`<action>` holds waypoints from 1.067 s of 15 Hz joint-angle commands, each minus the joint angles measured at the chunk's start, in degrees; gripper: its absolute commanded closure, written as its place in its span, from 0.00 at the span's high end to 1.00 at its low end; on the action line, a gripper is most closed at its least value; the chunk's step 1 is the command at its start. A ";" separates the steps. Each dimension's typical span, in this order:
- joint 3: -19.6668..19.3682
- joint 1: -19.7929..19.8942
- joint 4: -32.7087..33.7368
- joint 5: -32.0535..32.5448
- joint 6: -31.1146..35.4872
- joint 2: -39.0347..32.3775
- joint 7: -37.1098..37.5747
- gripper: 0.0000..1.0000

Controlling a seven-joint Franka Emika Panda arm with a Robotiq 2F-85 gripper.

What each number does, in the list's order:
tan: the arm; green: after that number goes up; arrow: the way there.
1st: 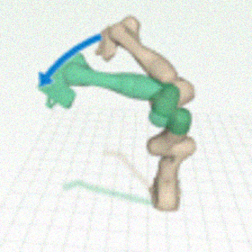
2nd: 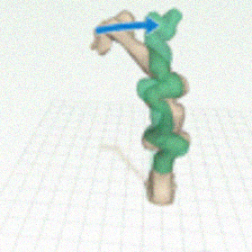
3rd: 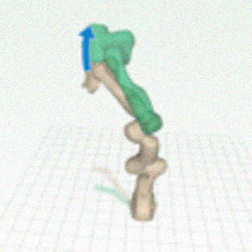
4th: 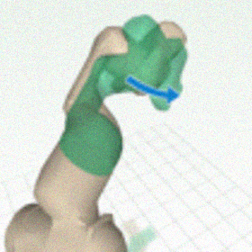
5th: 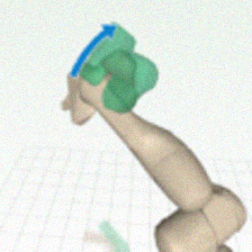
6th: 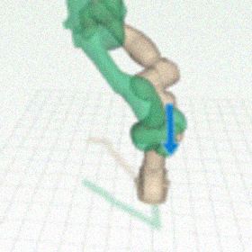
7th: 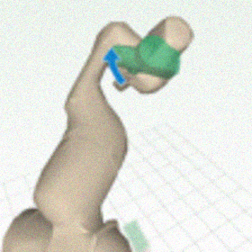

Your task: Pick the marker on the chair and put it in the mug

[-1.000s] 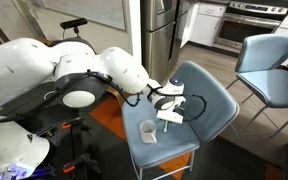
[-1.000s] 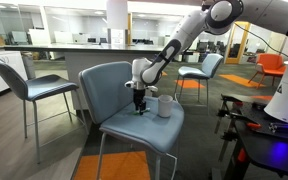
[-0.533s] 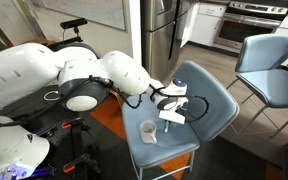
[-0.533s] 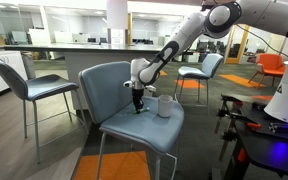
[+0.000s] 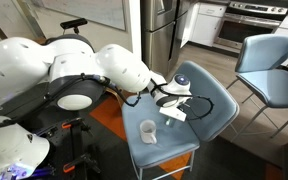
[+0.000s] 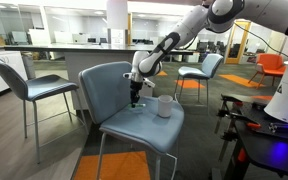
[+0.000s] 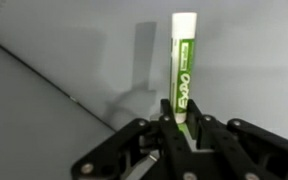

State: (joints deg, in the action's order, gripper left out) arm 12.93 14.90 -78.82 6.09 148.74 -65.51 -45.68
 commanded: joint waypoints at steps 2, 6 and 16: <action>2.71 3.78 -17.29 -3.05 11.69 11.09 2.52 0.05; 4.97 7.02 -30.95 -3.26 22.24 19.63 6.23 0.05; 12.07 18.52 -60.35 1.95 36.55 38.69 17.22 0.05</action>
State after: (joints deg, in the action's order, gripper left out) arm 22.10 29.84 -134.02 5.84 182.46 -30.45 -31.79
